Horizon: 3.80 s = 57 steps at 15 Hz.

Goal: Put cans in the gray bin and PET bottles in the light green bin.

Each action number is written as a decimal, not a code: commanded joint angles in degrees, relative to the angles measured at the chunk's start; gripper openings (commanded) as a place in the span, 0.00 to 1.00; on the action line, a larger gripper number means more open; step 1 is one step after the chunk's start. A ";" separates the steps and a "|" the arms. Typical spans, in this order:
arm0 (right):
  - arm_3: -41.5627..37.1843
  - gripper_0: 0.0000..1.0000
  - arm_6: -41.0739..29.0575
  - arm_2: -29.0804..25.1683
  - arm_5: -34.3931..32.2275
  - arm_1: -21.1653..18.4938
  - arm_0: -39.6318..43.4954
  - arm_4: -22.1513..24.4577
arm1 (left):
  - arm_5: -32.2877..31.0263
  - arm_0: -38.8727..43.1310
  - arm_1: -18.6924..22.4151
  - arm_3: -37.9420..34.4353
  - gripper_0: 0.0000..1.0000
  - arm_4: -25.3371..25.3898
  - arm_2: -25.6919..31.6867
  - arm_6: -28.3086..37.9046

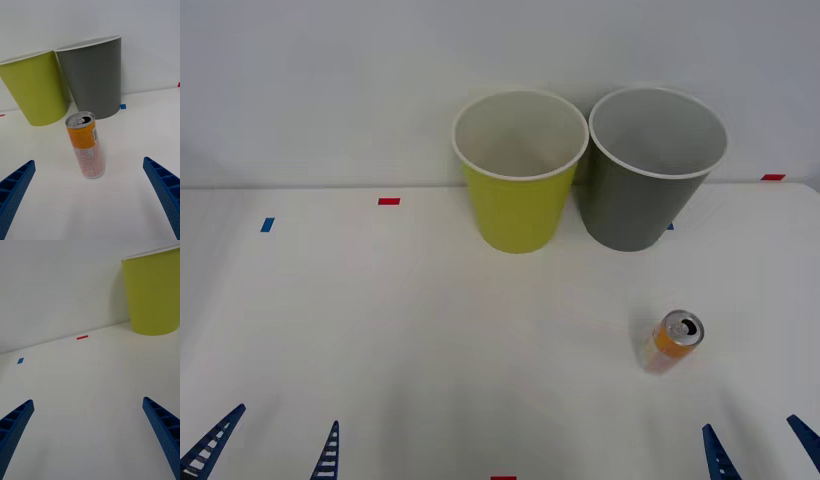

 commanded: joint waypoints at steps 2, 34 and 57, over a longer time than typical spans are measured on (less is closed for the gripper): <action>0.00 1.00 0.00 0.00 0.00 0.00 0.00 0.00 | 0.00 0.00 0.00 0.00 1.00 0.00 0.00 0.00; 13.97 1.00 18.72 4.39 -3.52 5.71 -12.66 4.92 | 0.00 0.00 0.00 0.00 1.00 0.00 0.00 0.00; 16.08 1.00 18.02 1.23 9.14 16.44 -26.81 0.53 | 0.00 0.00 0.00 0.00 1.00 0.00 0.00 0.00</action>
